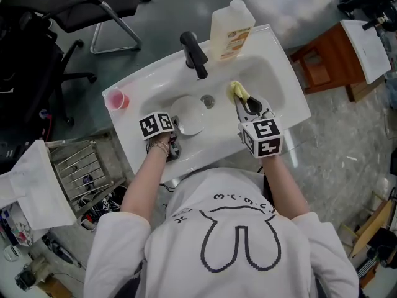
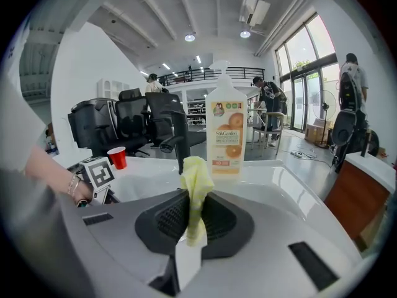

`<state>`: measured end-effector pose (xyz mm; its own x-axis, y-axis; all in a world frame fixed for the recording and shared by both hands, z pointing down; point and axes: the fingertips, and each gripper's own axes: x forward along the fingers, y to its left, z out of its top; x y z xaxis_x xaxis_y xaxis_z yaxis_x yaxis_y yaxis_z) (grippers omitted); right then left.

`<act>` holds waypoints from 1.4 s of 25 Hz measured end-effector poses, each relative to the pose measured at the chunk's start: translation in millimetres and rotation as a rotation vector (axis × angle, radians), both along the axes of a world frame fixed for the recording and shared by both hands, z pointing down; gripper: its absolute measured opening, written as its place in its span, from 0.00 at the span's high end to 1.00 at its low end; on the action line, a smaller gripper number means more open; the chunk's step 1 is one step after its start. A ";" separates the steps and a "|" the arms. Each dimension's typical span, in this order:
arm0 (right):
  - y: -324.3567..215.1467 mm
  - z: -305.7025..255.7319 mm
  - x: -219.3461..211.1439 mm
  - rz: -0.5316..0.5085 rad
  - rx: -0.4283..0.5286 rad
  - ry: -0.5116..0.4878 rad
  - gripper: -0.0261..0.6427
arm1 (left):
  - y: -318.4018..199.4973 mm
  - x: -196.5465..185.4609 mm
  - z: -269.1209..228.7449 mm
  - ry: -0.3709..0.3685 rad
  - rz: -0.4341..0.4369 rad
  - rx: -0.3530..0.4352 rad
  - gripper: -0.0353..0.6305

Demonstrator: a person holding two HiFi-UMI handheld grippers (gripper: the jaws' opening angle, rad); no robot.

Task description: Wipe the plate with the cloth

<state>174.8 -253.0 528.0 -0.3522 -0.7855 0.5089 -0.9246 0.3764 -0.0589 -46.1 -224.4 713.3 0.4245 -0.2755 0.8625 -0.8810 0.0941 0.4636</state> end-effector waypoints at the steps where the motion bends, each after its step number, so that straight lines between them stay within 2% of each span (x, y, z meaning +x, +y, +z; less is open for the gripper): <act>1: 0.2 0.1 -0.1 -0.001 0.000 0.003 0.89 | 0.2 -1.1 2.4 -0.027 0.012 -0.003 0.83; 8: 3.9 -1.5 2.1 0.001 -0.001 0.014 0.89 | 2.5 -6.4 12.0 -0.152 0.060 -0.016 0.80; 12: 6.2 -2.4 0.3 -0.004 0.002 0.016 0.89 | 3.6 -2.6 13.2 -0.235 0.141 0.003 0.79; 15: 7.7 -4.8 -3.1 -0.010 0.009 0.014 0.89 | 3.4 -3.5 12.6 -0.263 0.152 0.013 0.79; 17: 8.8 -6.7 -4.2 -0.013 0.014 0.013 0.89 | 2.5 -3.3 9.6 -0.260 0.149 0.024 0.77; 19: 9.7 -8.4 -4.8 -0.014 0.019 0.011 0.89 | 0.7 -1.8 4.1 -0.246 0.154 0.042 0.70; 23: 11.1 -13.5 -8.2 -0.016 0.035 0.001 0.89 | -6.8 -3.4 -13.4 -0.222 0.145 0.102 0.68; 32: 13.6 -31.8 -27.8 -0.047 0.087 -0.021 0.89 | -18.8 -6.8 -65.7 -0.206 0.161 0.272 0.62; 35: 14.6 -40.0 -31.7 -0.046 0.107 -0.036 0.89 | -22.9 -13.3 -86.5 -0.206 0.142 0.343 0.61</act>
